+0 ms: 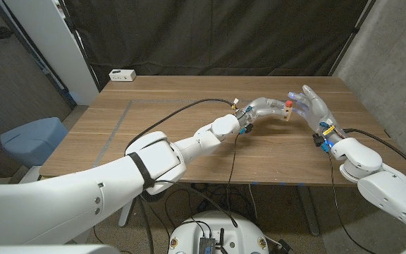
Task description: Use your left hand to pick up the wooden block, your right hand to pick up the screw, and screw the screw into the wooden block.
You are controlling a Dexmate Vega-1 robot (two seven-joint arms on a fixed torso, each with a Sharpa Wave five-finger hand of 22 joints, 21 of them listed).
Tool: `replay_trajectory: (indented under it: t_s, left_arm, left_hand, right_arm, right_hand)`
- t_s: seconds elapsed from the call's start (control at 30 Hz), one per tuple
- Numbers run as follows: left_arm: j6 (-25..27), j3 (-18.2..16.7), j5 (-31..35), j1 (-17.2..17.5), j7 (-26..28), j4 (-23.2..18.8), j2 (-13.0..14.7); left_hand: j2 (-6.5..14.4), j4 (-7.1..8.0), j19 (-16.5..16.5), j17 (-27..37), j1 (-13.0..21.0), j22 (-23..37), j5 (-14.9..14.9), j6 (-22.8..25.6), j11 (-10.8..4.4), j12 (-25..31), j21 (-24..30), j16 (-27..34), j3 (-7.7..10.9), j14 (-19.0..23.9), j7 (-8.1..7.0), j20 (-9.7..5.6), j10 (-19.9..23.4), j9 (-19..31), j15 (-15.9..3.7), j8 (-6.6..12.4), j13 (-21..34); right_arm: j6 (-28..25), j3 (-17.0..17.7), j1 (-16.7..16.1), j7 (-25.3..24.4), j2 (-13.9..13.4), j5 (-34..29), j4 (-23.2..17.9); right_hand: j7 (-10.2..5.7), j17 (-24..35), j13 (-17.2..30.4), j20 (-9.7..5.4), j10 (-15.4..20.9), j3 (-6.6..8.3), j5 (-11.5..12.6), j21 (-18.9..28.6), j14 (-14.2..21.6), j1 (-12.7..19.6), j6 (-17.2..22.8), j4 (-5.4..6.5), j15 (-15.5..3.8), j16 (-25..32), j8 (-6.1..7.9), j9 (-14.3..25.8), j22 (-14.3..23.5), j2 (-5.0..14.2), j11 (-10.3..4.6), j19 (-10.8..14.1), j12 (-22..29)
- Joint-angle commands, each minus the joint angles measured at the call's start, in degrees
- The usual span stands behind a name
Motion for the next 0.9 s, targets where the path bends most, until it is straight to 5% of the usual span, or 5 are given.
replay_trajectory:
  t_s: [0.03,0.9]
  left_arm:
    - [0.4,0.3,-0.2,-0.4,-0.2,0.2,-0.1]
    - [1.5,0.5,-0.6,-0.8,-0.2,0.3,-0.1]
  left_hand:
    - [1.7,1.58,0.2,0.1,0.3,0.1,0.4,5.9,-0.28,0.9,0.1,0.0,2.16,0.7,1.86,-0.39,0.5,0.2,-3.16,0.6,8.1]
    - [1.7,1.65,0.2,0.1,0.3,0.1,0.4,5.9,-0.22,0.9,0.1,0.0,2.16,0.7,1.78,-0.39,0.6,0.2,-3.19,0.61,8.0]
  right_arm:
    - [-2.4,-0.4,0.6,-0.1,-0.6,1.1,0.2]
    - [-3.0,-1.2,1.3,-0.5,-1.0,1.5,0.5]
  right_hand:
    - [0.02,0.2,0.2,0.62,-0.6,-0.12,0.5,0.2,-2.1,-0.3,-0.6,0.16,0.34,0.0,-0.1,0.2,0.2,-0.01,0.19,0.1,0.1]
    - [0.84,0.2,0.2,0.7,-0.6,-0.43,0.6,0.3,-2.1,-0.5,1.5,0.29,0.39,0.1,1.09,0.2,0.2,-0.3,0.05,0.0,0.4]
